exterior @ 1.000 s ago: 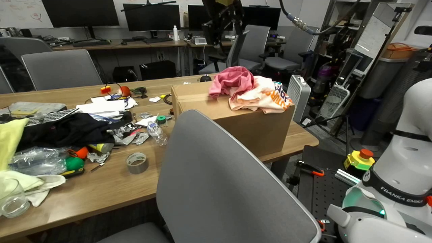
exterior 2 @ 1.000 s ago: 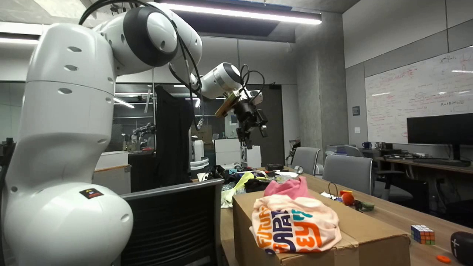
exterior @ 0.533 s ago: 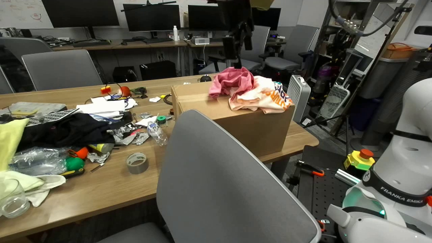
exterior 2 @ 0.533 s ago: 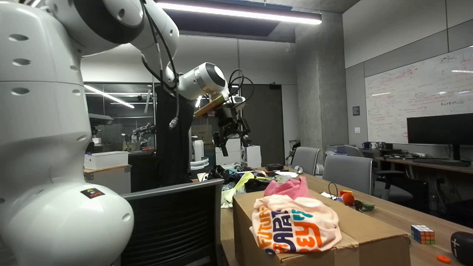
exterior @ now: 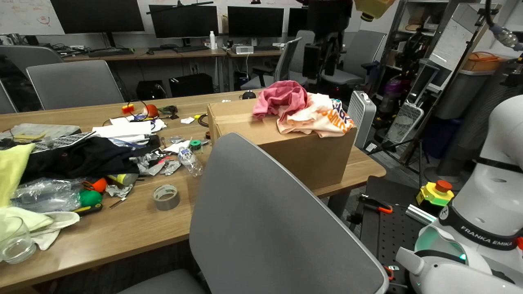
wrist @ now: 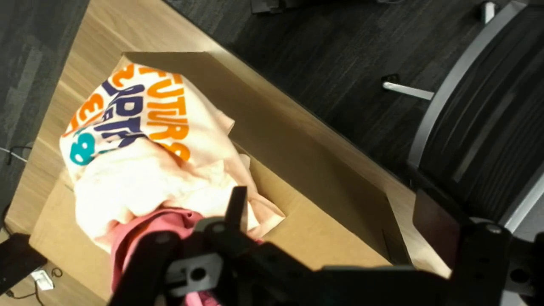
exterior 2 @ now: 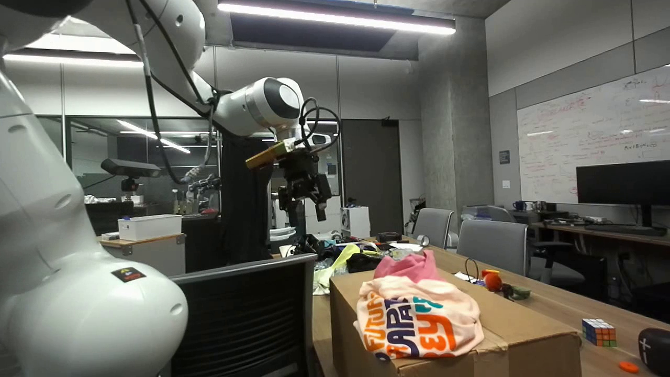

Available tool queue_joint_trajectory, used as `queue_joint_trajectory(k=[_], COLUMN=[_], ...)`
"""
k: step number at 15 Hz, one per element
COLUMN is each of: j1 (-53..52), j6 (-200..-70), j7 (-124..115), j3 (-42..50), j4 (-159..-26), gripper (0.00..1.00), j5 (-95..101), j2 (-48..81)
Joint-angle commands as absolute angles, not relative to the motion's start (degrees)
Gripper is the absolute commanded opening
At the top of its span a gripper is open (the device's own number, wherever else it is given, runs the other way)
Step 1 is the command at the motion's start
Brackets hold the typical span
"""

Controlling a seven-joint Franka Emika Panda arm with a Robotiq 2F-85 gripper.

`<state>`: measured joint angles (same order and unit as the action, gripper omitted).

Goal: Put the peach and pink shirt on the top of the box respectively

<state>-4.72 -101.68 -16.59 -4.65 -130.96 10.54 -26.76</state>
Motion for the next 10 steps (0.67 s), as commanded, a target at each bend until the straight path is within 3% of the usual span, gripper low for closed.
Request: queue_joint_trajectory(k=[1,9,10], j1=[-2.70,-2.63,-1.14], j6=[-106.83,-119.54,-116.48], j7=[-22.61,-25.32,-26.23], j3=[-5.32,-8.92,-8.87], j4=[-136.72,-143.17,-141.11], gripper=[1.00,1.00,1.00], j5=[5.57,3.56,3.91], j2=[-33.04,-37.46,-35.31])
